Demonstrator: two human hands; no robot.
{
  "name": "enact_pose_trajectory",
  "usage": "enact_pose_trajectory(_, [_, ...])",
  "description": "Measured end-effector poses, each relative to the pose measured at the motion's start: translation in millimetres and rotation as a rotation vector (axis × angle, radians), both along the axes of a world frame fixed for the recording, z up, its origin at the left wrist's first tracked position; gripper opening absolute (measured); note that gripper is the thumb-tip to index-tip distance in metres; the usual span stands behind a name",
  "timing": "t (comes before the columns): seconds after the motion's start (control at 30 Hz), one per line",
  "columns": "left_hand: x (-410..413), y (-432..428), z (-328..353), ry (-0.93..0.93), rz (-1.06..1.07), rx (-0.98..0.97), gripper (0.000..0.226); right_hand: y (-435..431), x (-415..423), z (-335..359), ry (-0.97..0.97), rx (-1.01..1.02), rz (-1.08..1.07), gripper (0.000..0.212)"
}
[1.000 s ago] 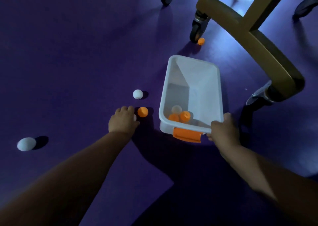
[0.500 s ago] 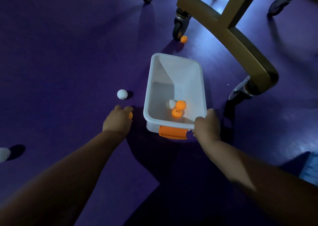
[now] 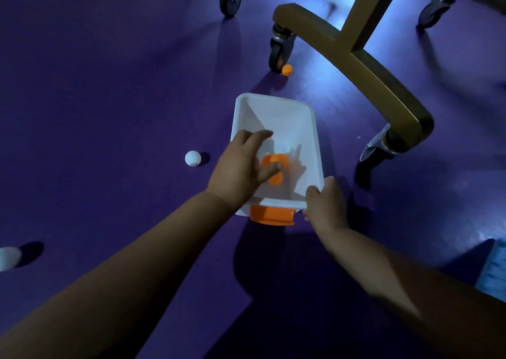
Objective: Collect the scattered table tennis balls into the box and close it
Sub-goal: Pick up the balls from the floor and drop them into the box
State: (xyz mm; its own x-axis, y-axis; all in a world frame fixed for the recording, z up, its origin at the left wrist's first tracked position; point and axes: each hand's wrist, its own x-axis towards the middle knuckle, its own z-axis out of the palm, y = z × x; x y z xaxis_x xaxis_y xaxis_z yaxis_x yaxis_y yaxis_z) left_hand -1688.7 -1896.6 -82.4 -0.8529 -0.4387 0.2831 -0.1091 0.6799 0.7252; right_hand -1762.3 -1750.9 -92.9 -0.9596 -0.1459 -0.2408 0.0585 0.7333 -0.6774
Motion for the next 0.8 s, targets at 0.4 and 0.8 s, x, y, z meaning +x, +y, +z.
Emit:
enact_pose_trajectory(0.4, [16.2, -6.6, -28.6, 0.083, 0.247, -0.026, 0.039, 4.2, -14.6, 7.8, 0.002, 0.131, 0.144, 0.019])
enact_pose_trajectory(0.8, [6.6, -93.7, -94.1, -0.717, 0.247, -0.118, 0.064, -2.7, -27.4, -1.1, 0.033, 0.171, 0.118, 0.029])
